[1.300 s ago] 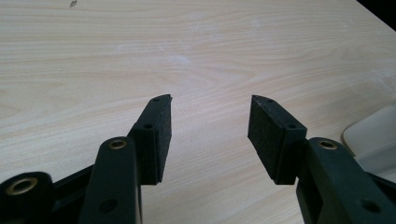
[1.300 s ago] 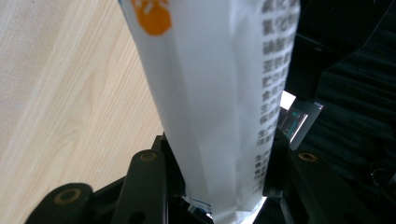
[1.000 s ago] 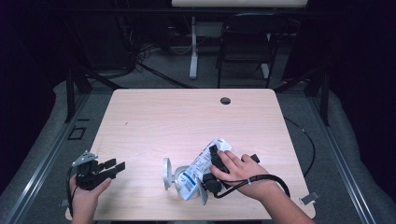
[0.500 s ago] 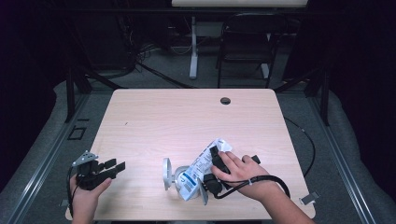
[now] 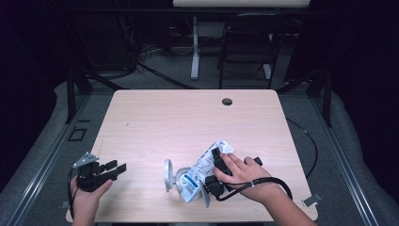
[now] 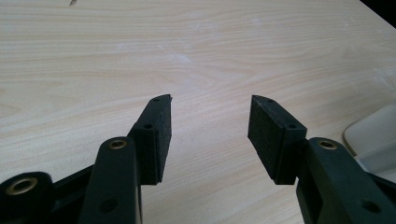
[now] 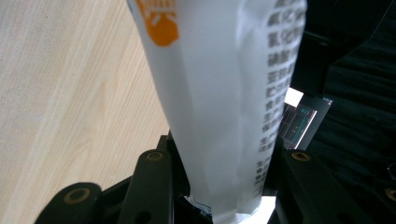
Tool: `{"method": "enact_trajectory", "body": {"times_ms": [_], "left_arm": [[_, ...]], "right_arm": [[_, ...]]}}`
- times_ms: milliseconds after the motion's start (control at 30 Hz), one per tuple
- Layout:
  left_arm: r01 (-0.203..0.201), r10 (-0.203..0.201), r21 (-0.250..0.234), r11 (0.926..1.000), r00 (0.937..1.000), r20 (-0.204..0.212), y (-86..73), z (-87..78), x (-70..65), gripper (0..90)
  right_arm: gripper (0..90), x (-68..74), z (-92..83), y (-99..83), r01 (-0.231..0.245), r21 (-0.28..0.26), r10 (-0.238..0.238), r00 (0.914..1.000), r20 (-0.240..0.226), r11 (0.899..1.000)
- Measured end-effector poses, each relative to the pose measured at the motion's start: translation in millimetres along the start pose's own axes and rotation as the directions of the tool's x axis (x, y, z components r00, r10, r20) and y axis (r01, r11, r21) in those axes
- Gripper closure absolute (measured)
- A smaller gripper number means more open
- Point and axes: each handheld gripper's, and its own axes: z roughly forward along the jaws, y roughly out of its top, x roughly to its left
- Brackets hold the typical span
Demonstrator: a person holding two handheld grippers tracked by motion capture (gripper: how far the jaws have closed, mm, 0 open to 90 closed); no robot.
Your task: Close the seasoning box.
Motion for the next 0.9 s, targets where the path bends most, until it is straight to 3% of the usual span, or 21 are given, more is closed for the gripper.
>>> {"method": "enact_trajectory", "body": {"times_ms": [900], "left_arm": [[0.001,-0.001,0.002,1.0000,1.0000,-0.001,-0.9,1.0,1.1,50.2]], "right_arm": [[66.5,0.5,0.0,0.4,0.003,-0.007,-0.003,1.0000,-0.004,1.000]]}}
